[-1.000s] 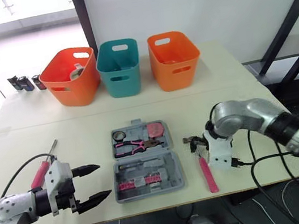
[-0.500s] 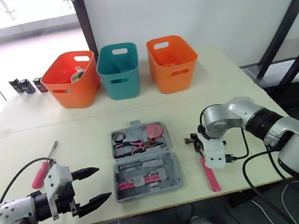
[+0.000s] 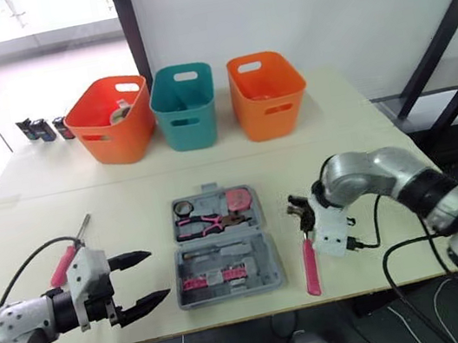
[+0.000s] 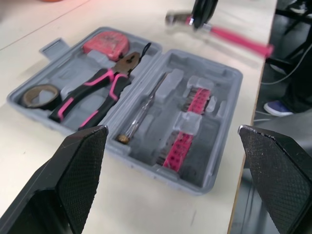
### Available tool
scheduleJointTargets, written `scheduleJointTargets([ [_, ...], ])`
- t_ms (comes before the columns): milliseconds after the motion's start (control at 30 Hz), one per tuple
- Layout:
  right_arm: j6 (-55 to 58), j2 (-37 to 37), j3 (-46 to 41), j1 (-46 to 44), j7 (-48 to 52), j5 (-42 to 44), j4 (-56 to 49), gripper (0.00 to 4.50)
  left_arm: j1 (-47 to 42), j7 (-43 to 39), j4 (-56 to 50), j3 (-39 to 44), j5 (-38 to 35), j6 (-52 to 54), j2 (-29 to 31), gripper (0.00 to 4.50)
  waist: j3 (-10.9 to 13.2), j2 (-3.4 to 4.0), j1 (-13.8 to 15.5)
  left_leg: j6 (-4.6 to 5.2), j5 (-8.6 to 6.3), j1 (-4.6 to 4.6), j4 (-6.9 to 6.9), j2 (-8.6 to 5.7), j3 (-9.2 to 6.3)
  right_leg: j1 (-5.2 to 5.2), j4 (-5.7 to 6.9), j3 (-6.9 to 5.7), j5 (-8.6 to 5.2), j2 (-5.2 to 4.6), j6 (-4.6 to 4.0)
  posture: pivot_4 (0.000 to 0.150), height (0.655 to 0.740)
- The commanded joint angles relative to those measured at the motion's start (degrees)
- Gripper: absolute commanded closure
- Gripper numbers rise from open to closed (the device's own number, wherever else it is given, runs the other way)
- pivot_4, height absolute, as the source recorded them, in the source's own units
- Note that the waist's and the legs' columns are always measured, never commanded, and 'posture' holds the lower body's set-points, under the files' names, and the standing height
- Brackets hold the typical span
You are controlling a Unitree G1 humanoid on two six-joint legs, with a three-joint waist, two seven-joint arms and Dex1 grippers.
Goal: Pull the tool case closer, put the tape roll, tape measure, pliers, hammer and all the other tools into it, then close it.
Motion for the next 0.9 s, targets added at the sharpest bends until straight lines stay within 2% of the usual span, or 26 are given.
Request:
scheduleJointTargets([
  [33,45.2,-6.1,-11.2,4.9,13.1,26.6,-23.5,4.49,-0.8,0.3,-0.3,-0.2,0.3,-0.7,-0.4,0.0,0.0,0.07,0.7,0.0,0.0,-0.01,0.0,0.0,-0.02,-0.01,0.01,0.0,-0.01,0.0,0.01,0.15,0.74],
  [100,71.3,-7.2,-15.2,5.9,11.8,34.0,-32.0,4.49,-1.1,0.6,-0.4,-0.8,0.5,-0.6,-0.7,0.0,0.1,0.13,0.5,0.01,-0.01,-0.02,0.0,0.01,-0.02,-0.05,0.02,0.0,-0.01,0.0,0.0,0.15,0.74],
  [200,101.3,-4.4,-19.4,6.0,4.3,38.5,-35.5,4.49,-1.4,0.7,-0.6,-1.1,0.5,-0.2,-1.0,0.0,0.0,0.06,0.6,0.01,-0.01,0.01,0.09,0.02,-0.01,-0.09,0.06,0.01,0.04,0.0,-0.09,0.15,0.74],
  [333,129.5,3.5,-27.4,7.6,-9.0,42.3,-32.3,4.49,-2.0,0.3,0.2,-1.5,0.4,-0.5,-0.9,0.0,0.0,-0.04,0.7,-0.03,-0.04,-0.1,0.21,0.0,0.04,-0.33,-0.14,0.01,0.11,-0.06,-0.23,0.15,0.74],
  [400,133.5,6.9,-33.3,10.0,-18.6,49.4,-26.5,4.49,-2.4,0.2,0.7,-1.9,0.6,-0.7,-1.0,0.0,0.0,-0.07,1.1,-0.03,-0.04,-0.35,0.19,-0.02,0.03,-0.47,-0.2,-0.01,0.12,-0.07,-0.23,0.15,0.74],
  [500,133.5,10.0,-40.2,14.8,-38.1,61.1,-22.9,4.49,-2.7,0.1,0.7,-2.2,0.7,-0.6,-1.2,0.0,0.0,-0.06,1.6,0.02,-0.01,-1.15,0.23,-0.08,0.0,-0.94,-0.2,-0.02,0.17,-0.07,-0.21,0.15,0.74],
  [600,133.5,15.2,-47.8,19.4,-59.5,73.1,-23.5,4.49,-2.9,0.0,0.6,-2.4,0.6,-0.4,-1.3,0.0,0.0,-0.06,1.7,0.07,-0.03,-1.26,0.16,-0.09,-0.03,-1.12,-0.11,-0.03,0.25,-0.05,0.02,0.15,0.74],
  [700,133.5,20.1,-51.6,24.7,-78.1,84.8,-27.9,4.49,-3.1,-0.2,0.8,-2.3,0.7,-0.5,-1.2,0.0,0.0,-0.05,1.4,0.09,-0.02,-1.25,0.15,-0.05,-0.13,-1.17,0.07,-0.08,0.22,0.03,0.09,0.15,0.74],
  [800,133.5,26.3,-54.3,29.1,-93.8,91.9,-30.8,4.49,-3.1,-0.3,0.9,-2.3,0.9,-0.6,-1.1,0.0,-0.1,-0.14,0.8,0.1,-0.02,-1.22,0.22,-0.05,-0.18,-1.08,0.12,-0.08,0.15,0.05,0.01,0.15,0.74],
  [900,133.5,32.5,-56.7,32.9,-106.0,92.8,-32.4,4.49,-3.1,-0.4,0.8,-2.2,0.9,-0.6,-1.1,0.0,-0.3,-0.35,0.5,0.1,-0.02,-1.0,0.28,-0.05,-0.19,-0.88,0.12,-0.07,0.1,0.05,-0.09,0.15,0.74],
])
